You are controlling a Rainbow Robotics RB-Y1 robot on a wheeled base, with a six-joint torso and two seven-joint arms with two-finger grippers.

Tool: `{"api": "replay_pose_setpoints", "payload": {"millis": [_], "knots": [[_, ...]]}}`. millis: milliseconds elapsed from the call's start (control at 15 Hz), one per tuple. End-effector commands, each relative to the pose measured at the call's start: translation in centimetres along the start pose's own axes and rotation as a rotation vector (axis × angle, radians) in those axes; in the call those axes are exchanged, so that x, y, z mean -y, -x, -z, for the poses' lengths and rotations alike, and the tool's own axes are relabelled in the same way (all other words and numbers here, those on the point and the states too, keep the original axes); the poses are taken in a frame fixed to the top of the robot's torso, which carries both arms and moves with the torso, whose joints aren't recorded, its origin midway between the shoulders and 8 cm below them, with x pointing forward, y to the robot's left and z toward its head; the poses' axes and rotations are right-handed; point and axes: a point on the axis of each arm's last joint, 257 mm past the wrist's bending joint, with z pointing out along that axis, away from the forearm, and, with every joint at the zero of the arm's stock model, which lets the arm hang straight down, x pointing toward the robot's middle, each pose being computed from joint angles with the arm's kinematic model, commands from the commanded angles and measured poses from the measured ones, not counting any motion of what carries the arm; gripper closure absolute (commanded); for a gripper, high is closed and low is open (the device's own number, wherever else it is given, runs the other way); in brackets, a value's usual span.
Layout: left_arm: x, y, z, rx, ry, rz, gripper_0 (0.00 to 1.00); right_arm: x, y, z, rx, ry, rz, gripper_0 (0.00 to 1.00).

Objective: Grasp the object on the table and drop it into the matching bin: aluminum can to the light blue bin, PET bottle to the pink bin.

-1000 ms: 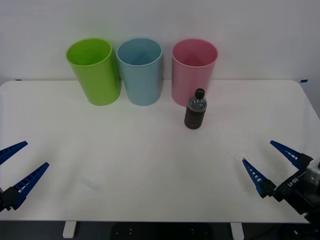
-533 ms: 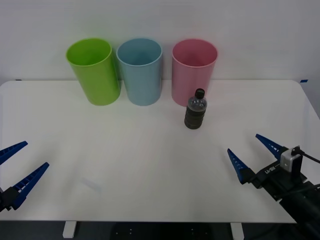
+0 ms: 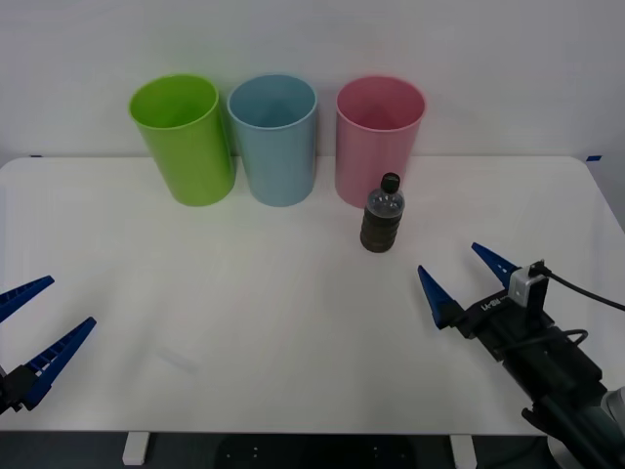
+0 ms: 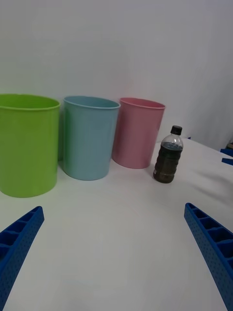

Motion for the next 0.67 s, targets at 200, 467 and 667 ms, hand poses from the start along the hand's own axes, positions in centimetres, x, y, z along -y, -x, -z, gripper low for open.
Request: {"api": "replay_pose_setpoints", "payload": {"millis": [200, 467, 667], "knots": [[0.0, 0.0, 0.0, 0.000, 0.000, 0.000, 0.00, -0.4, -0.9, -2.9, 0.001, -0.009, -0.012, 0.00], [0.0, 0.0, 0.0, 0.000, 0.000, 0.000, 0.00, -0.5, -1.5, -5.0, -0.010, -0.022, -0.004, 0.00], [0.0, 0.0, 0.0, 0.000, 0.000, 0.000, 0.00, -0.8, -2.3, -6.9, -0.027, -0.008, 0.003, 0.00]]}}
